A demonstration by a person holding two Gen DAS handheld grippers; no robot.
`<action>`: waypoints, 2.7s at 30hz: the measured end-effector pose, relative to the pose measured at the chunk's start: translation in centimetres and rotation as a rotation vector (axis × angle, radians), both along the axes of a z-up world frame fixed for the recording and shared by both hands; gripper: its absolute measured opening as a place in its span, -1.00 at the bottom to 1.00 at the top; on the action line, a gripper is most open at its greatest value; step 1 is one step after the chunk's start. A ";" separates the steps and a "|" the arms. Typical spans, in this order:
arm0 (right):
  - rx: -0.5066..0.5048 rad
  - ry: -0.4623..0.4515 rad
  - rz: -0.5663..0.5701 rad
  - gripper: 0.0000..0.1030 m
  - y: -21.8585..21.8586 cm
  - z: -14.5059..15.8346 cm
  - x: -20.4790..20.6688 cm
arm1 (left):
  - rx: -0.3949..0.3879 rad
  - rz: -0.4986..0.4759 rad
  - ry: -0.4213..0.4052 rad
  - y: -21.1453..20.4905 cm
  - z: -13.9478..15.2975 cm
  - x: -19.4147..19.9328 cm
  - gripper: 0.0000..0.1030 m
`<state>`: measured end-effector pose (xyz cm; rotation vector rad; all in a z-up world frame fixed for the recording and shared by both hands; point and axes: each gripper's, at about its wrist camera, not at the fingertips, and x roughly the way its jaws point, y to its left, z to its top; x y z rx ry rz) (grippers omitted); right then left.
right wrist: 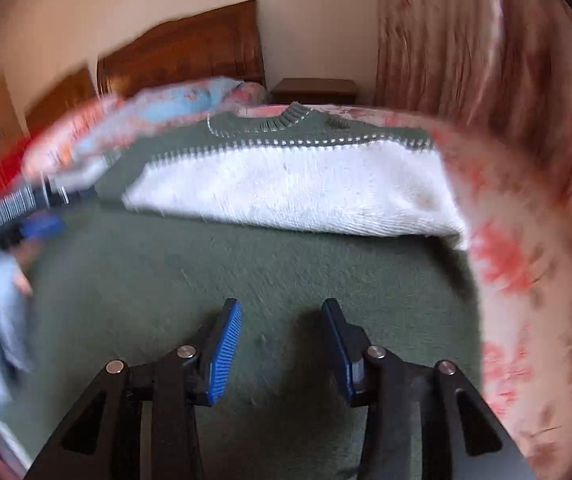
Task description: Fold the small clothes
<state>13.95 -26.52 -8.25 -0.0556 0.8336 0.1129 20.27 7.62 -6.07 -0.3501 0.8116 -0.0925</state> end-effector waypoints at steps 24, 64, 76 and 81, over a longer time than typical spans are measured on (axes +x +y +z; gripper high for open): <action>0.032 0.005 0.058 -0.10 -1.8 0.0 0.6 | -0.670 0.675 -0.057 30.7 -3.1 2.8 1.00; 0.141 0.003 0.077 0.01 -2.8 0.2 0.4 | -0.082 0.163 -0.097 4.7 -0.4 -2.8 1.00; 0.375 -0.005 -0.045 0.00 -7.7 1.8 2.3 | 0.073 0.158 0.004 2.7 -1.2 -1.3 1.00; 0.436 -0.003 -0.111 0.00 -10.0 3.1 6.7 | 0.038 0.168 -0.013 3.2 -1.2 -1.7 1.00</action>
